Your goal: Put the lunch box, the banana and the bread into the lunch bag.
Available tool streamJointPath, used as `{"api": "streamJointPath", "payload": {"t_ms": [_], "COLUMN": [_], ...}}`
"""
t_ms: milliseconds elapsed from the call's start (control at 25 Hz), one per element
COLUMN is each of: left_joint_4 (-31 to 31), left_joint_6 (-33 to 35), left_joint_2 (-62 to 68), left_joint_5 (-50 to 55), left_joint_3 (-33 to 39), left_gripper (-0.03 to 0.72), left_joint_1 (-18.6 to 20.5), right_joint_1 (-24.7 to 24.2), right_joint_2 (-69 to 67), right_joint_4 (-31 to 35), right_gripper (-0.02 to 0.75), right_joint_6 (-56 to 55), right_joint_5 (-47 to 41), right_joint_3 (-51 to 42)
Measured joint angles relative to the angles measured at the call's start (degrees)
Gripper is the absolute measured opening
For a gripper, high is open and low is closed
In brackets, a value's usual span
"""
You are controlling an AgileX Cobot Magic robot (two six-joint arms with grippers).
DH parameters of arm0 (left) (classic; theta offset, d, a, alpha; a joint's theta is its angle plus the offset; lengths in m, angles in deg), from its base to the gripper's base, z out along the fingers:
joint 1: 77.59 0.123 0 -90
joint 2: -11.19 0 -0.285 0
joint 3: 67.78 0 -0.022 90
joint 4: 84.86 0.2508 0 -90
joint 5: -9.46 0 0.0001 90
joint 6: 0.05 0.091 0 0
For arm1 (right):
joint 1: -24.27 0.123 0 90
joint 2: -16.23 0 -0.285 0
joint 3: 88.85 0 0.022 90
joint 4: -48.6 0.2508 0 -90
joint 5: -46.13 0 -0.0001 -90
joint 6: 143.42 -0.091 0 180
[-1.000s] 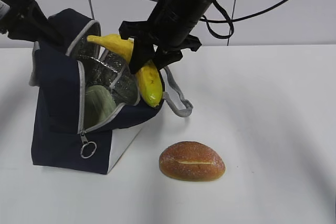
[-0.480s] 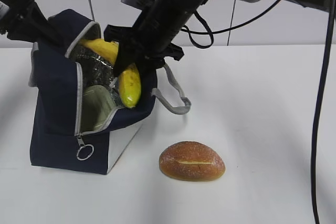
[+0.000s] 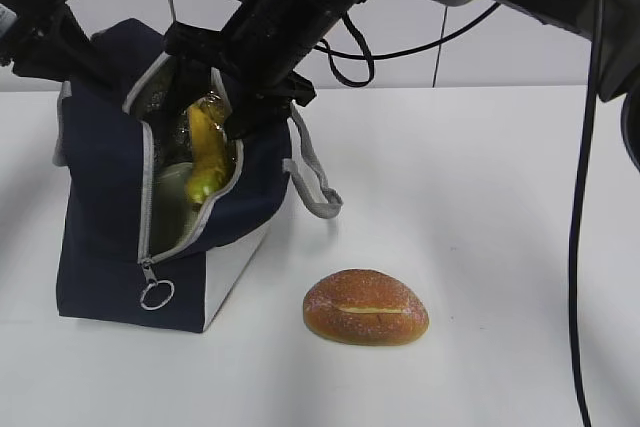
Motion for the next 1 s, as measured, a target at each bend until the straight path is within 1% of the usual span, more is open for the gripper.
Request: {"api": "streamJointPath", "payload": {"t_ms": [160, 320, 480, 680, 840, 1000], "left_joint_4": [0.0, 0.0, 0.07, 0.14, 0.14, 0.14], "left_joint_6": [0.02, 0.07, 0.07, 0.07, 0.07, 0.07], "left_joint_2": [0.0, 0.0, 0.0, 0.0, 0.0, 0.0], "left_joint_5": [0.0, 0.0, 0.04, 0.19, 0.25, 0.36], "left_joint_3": [0.0, 0.0, 0.0, 0.0, 0.0, 0.0], "left_gripper": [-0.003, -0.003, -0.003, -0.003, -0.003, -0.003], "left_joint_1": [0.0, 0.0, 0.0, 0.0, 0.0, 0.0], "right_joint_1": [0.0, -0.46, -0.49, -0.49, -0.49, -0.49], "right_joint_2": [0.0, 0.0, 0.63, 4.72, 11.59, 19.46], "right_joint_4": [0.11, -1.11, -5.53, -12.6, -18.88, -24.79], "right_gripper": [0.584, 0.584, 0.584, 0.583, 0.582, 0.582], "right_joint_6": [2.59, 5.41, 6.49, 6.61, 6.98, 10.37], "right_joint_5": [-3.05, -4.66, -4.77, -5.36, -5.55, -5.67], "right_joint_3": [0.74, 4.47, 7.68, 7.52, 2.59, -7.12]}}
